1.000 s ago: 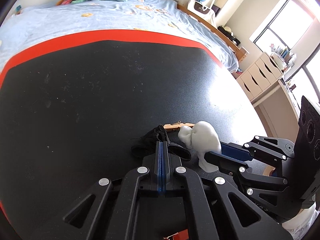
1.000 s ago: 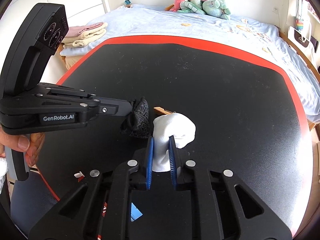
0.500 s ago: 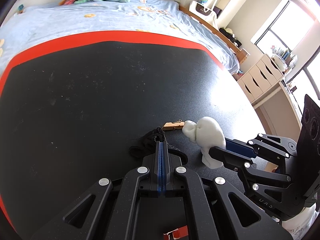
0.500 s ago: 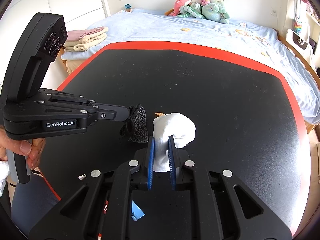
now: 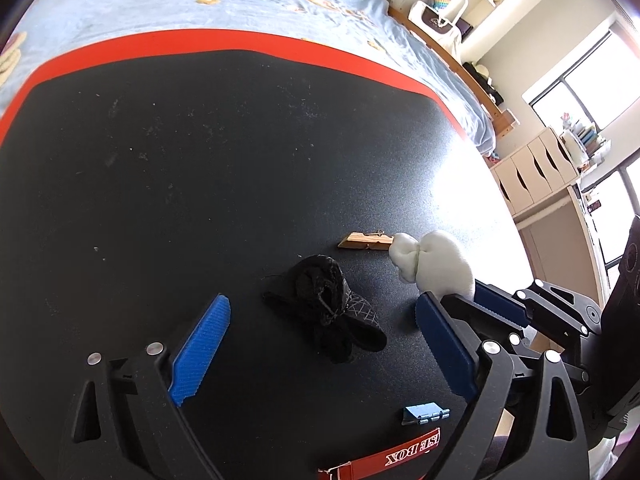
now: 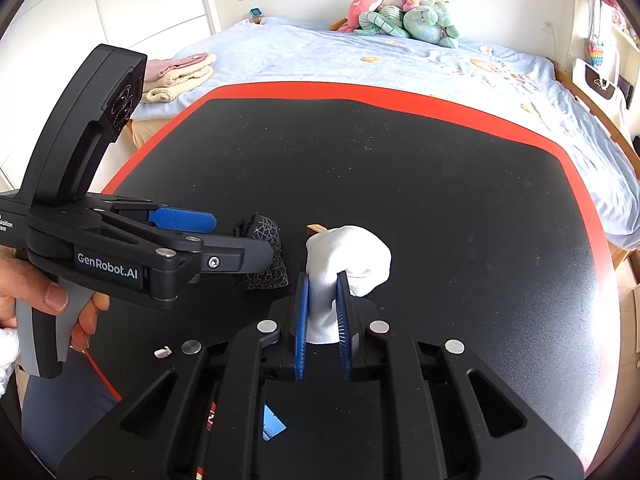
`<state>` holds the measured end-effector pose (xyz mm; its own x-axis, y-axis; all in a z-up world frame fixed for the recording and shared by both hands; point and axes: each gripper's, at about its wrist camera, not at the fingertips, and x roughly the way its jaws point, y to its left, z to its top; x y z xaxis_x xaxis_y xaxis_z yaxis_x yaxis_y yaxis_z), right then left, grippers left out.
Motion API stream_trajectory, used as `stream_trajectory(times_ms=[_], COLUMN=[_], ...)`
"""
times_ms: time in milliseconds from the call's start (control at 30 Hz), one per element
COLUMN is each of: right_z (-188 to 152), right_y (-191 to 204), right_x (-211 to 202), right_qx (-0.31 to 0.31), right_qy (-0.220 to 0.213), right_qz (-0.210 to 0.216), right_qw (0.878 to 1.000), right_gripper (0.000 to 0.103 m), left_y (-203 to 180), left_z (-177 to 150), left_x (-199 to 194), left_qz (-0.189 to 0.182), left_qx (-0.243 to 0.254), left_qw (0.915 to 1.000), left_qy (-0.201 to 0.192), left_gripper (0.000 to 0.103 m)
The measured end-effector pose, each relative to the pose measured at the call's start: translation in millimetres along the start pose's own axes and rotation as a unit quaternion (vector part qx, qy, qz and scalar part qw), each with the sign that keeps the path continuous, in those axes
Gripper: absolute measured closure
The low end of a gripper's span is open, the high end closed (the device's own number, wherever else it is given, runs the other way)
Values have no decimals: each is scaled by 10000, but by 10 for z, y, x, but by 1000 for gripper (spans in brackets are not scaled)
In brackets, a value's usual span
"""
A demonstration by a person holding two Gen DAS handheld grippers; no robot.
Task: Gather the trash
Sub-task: 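Grasp the white cloth with the right gripper while the left grasps the black cloth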
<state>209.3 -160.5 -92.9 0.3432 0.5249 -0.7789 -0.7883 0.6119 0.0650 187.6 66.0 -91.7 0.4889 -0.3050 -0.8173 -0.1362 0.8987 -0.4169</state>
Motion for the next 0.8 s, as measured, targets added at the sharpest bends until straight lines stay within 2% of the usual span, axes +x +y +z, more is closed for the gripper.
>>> stream_trajectory(times_ms=[133, 300, 367, 433, 567, 800], right_z=[13, 16, 19, 20, 17, -2], right_y=[10, 9, 10, 9, 15, 41], right_x=[12, 15, 16, 16, 7, -86], right_qx=[9, 16, 18, 17, 27, 28], right_qy=[12, 15, 12, 13, -16, -116], right_qz=[-15, -11, -12, -11, -6, -20], right_qw=[10000, 10000, 10000, 10000, 10000, 9999], right_gripper=[90, 90, 90, 90, 90, 90], left_y=[-24, -27, -33, -44, -66, -167], left_z=[-19, -50, -58, -57, -53, -51], left_x=[9, 60, 56, 35, -11, -149], left_qz=[-41, -75, -146, -135, -97, -39], left_qx=[64, 117, 156, 201, 351, 592], left_qw=[10000, 9998, 9997, 9997, 9993, 9980], left_qy=[1, 141, 135, 99, 7, -196], left_gripper=[17, 52, 59, 62, 77, 79])
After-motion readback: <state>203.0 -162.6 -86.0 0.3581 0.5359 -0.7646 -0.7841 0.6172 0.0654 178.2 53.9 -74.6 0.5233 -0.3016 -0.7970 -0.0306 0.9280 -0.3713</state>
